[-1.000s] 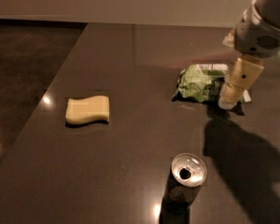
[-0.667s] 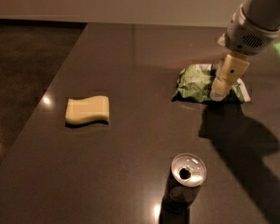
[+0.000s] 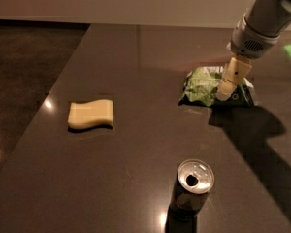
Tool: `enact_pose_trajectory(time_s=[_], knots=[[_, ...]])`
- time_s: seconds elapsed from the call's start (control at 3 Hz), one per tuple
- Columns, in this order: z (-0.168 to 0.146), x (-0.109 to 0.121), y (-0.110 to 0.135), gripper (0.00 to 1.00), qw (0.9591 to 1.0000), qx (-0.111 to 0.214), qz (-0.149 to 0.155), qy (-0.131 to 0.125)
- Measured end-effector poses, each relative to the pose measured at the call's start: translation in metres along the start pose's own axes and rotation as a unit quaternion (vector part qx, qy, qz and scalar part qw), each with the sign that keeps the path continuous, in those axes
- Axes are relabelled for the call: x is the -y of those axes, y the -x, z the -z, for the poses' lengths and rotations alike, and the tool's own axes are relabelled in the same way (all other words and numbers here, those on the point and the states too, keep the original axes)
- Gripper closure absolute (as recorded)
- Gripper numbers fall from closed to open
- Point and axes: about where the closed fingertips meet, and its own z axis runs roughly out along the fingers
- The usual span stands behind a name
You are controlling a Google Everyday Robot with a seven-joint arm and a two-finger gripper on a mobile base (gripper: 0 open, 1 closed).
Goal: Move green jalapeno chip bag near redbull can
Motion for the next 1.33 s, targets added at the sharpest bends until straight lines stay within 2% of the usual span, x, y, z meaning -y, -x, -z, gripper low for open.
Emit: enact_pose_trajectory(time_s=[0.33,0.67,1.0,1.33], knots=[[-0.016,0.006,-0.007,0.08,0.9998,-0.01,-0.007,0.013],[-0.025,0.005,-0.01,0.21,0.9995,-0.017,-0.01,0.025],[-0.025,0.001,-0.009,0.44,0.9993,-0.019,-0.007,0.032],[-0.012,-0.012,0.003,0.75,0.9988,-0.009,0.019,0.044]])
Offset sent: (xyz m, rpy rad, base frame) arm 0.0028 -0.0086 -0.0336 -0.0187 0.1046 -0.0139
